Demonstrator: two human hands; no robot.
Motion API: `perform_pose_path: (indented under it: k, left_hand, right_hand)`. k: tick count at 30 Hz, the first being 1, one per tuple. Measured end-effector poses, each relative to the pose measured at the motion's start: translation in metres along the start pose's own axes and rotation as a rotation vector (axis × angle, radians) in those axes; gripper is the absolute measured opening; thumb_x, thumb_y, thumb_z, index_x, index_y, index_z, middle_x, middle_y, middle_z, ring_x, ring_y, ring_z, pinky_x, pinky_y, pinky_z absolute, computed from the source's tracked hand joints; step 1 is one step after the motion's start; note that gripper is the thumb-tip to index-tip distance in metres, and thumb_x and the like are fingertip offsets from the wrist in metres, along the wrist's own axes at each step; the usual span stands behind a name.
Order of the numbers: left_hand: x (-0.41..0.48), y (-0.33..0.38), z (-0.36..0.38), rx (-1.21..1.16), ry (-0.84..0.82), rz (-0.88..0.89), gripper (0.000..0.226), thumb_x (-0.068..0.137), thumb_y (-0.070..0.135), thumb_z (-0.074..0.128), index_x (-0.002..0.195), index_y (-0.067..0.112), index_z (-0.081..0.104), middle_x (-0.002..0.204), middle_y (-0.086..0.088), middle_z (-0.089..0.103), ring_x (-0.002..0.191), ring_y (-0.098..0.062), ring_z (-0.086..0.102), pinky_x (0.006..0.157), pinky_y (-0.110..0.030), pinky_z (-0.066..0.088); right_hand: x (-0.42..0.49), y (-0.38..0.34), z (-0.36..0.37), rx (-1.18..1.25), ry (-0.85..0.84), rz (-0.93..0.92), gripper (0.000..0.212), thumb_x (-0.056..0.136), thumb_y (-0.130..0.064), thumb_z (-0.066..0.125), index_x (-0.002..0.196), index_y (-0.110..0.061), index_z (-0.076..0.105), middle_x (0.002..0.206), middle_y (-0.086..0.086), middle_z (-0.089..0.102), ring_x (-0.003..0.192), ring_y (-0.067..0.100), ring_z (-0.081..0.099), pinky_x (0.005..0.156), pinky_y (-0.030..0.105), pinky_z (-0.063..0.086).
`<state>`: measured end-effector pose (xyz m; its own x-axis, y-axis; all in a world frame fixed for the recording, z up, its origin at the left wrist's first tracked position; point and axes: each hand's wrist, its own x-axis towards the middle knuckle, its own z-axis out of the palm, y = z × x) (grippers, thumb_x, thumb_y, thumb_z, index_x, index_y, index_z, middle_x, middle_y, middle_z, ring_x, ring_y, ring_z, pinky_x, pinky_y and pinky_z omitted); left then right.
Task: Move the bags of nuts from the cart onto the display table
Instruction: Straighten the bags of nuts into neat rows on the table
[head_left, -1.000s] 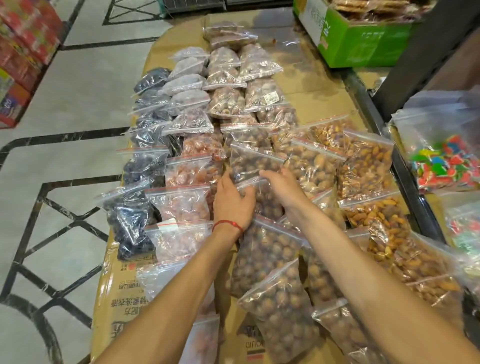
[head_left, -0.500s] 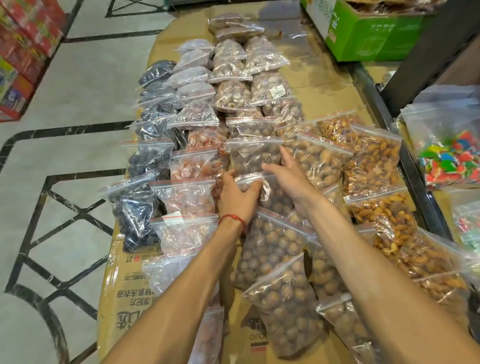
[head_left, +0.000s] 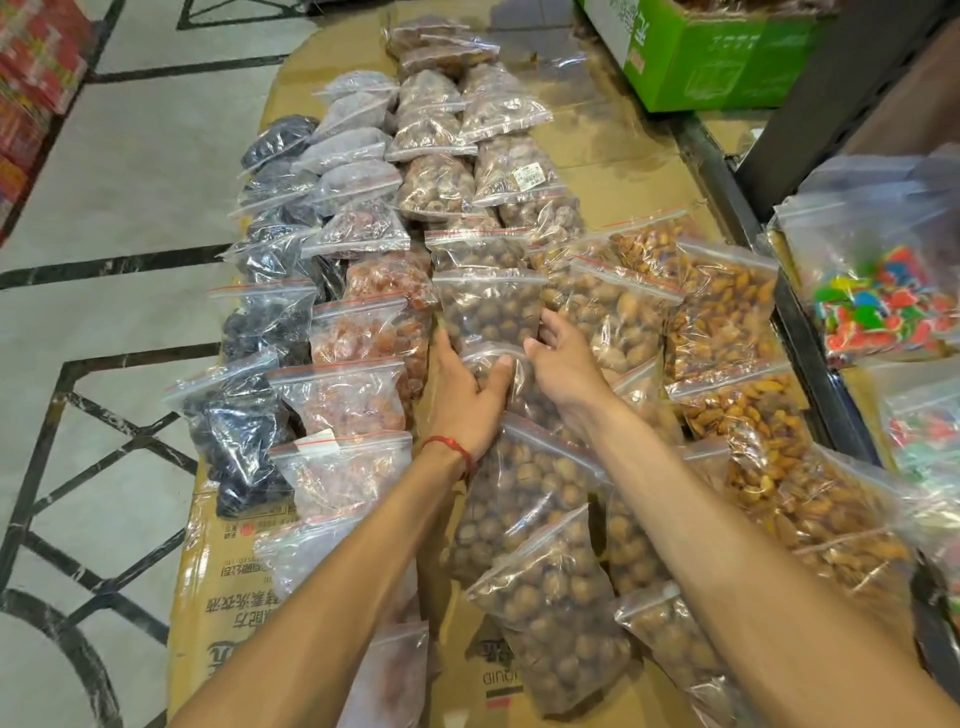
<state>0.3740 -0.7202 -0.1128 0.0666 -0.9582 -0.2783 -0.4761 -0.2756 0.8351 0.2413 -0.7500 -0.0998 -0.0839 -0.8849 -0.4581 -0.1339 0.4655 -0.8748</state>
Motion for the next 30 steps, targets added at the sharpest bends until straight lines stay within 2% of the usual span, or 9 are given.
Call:
perform_pose_path:
  k: [3,5,8,11,15,18,21,25,30]
  left_hand:
    - [0.002,-0.007,-0.007,-0.130,-0.058,-0.042,0.102,0.098,0.054,0.059,0.163,0.018,-0.012,0.172,-0.005,0.017,0.155,-0.022,0.025,0.124,-0.037,0.024]
    - [0.000,-0.006,-0.007,-0.211,-0.031,-0.119,0.104,0.094,0.055,0.061,0.164,0.020,-0.007,0.168,-0.005,0.028,0.151,-0.024,0.034,0.123,-0.037,0.026]
    - [0.001,-0.005,-0.003,-0.191,-0.076,-0.142,0.118,0.072,0.072,0.059,0.164,0.026,0.000,0.167,-0.002,0.032,0.148,-0.026,0.039,0.124,-0.050,0.029]
    - [0.002,-0.002,-0.005,-0.218,-0.078,-0.149,0.110,0.076,0.061,0.061,0.165,0.024,0.008,0.168,-0.003,0.030,0.150,-0.024,0.036,0.124,-0.050,0.029]
    - [-0.011,0.003,-0.005,-0.249,0.035,-0.174,0.111,0.078,0.059,0.063,0.165,0.021,0.005,0.144,-0.002,0.055,0.133,-0.025,0.052,0.119,-0.049,0.037]
    - [-0.027,-0.001,-0.005,-0.276,0.024,-0.191,0.104,0.090,0.055,0.061,0.165,0.019,0.000,0.154,-0.002,0.044,0.142,-0.022,0.043,0.123,-0.048,0.032]
    - [-0.050,-0.003,-0.010,-0.301,0.045,-0.148,0.079,0.099,0.052,0.056,0.162,0.018,0.022,0.157,0.004,0.039,0.145,-0.018,0.040,0.121,-0.040,0.031]
    - [-0.088,-0.008,-0.009,-0.226,-0.039,-0.098,0.056,0.092,0.047,0.069,0.138,0.025,0.045,0.130,0.009,0.059,0.116,-0.009,0.059,0.102,-0.029,0.048]
    - [-0.112,-0.015,0.003,0.073,-0.067,-0.162,0.031,0.101,0.049,0.058,0.085,0.022,0.052,0.086,-0.005,0.066,0.088,-0.030,0.067,0.089,-0.043,0.054]
  right_hand:
    - [-0.009,-0.012,0.010,-0.063,-0.039,-0.002,0.064,0.110,-0.016,0.049,0.168,-0.022,0.023,0.172,-0.003,0.031,0.158,0.023,0.030,0.129,0.049,0.028]
    - [-0.012,-0.015,0.013,-0.086,-0.070,0.040,0.066,0.111,-0.022,0.049,0.169,-0.025,0.018,0.166,-0.009,0.033,0.149,0.022,0.044,0.121,0.046,0.042]
    - [-0.002,-0.003,0.009,-0.077,-0.011,0.057,0.060,0.105,-0.024,0.054,0.162,-0.031,0.037,0.162,-0.005,0.046,0.137,0.029,0.058,0.111,0.054,0.052]
    - [0.001,0.000,0.013,-0.071,0.061,0.056,0.057,0.108,-0.017,0.050,0.163,-0.025,0.038,0.167,0.002,0.041,0.150,0.028,0.044,0.123,0.043,0.038]
    - [-0.027,-0.013,0.007,-0.109,0.058,-0.002,0.062,0.109,-0.014,0.051,0.166,-0.022,0.029,0.173,0.002,0.029,0.156,0.024,0.036,0.128,0.047,0.032]
    - [-0.058,-0.014,-0.010,-0.118,0.048,-0.060,0.065,0.109,-0.012,0.052,0.167,-0.023,0.025,0.174,-0.001,0.028,0.156,0.016,0.031,0.128,0.038,0.029]
    - [-0.092,-0.007,-0.023,-0.093,0.031,-0.097,0.060,0.109,-0.015,0.053,0.165,-0.023,0.033,0.170,-0.002,0.035,0.149,0.011,0.038,0.114,0.030,0.033]
    - [-0.126,0.013,-0.032,-0.129,0.057,-0.129,0.046,0.107,-0.013,0.058,0.152,-0.019,0.053,0.152,-0.003,0.055,0.138,0.011,0.050,0.111,0.029,0.039]
    - [-0.148,0.036,-0.033,-0.143,0.152,-0.185,0.036,0.106,-0.006,0.057,0.140,-0.015,0.064,0.137,-0.004,0.065,0.129,0.010,0.058,0.111,0.026,0.043]
